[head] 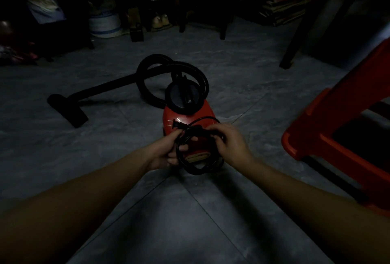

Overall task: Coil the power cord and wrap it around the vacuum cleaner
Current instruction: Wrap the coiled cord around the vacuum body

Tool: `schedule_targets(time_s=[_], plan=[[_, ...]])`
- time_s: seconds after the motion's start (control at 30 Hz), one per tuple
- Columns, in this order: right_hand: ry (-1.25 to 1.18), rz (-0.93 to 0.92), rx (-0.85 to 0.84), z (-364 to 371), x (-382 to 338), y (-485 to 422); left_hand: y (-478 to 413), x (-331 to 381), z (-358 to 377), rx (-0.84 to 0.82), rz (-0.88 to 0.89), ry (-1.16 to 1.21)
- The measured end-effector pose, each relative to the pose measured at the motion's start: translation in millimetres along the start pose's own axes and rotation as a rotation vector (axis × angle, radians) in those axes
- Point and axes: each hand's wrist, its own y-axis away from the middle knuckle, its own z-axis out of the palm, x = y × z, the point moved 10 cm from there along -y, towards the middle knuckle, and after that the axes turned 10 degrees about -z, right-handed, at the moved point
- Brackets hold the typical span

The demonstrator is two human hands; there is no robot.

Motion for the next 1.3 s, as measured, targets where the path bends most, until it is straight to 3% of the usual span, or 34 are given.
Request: schedule_targets(time_s=[0.4,0.63,0.8,1.07,1.3], plan=[[0.014,-0.008,-0.046,3,-2,-4,20,-9,24,-0.287,-0.133,0.047],[0.033,-0.024,-0.07,2,-1,0,27,-10,24,-0.178,-0.166,-0.264],[-0.031,0.048,0.011,-11,-5,1,28,-11,20,-0.135,-0.173,-0.269],[0.075,-0.044,0.053,-20,-12,-5,30,-18,23,-0.147,-0.211,-0.423],[-0.099,0.048,-0.029,-13,-12,-6,34,17,26,-0.182,-0.003,-0.111]])
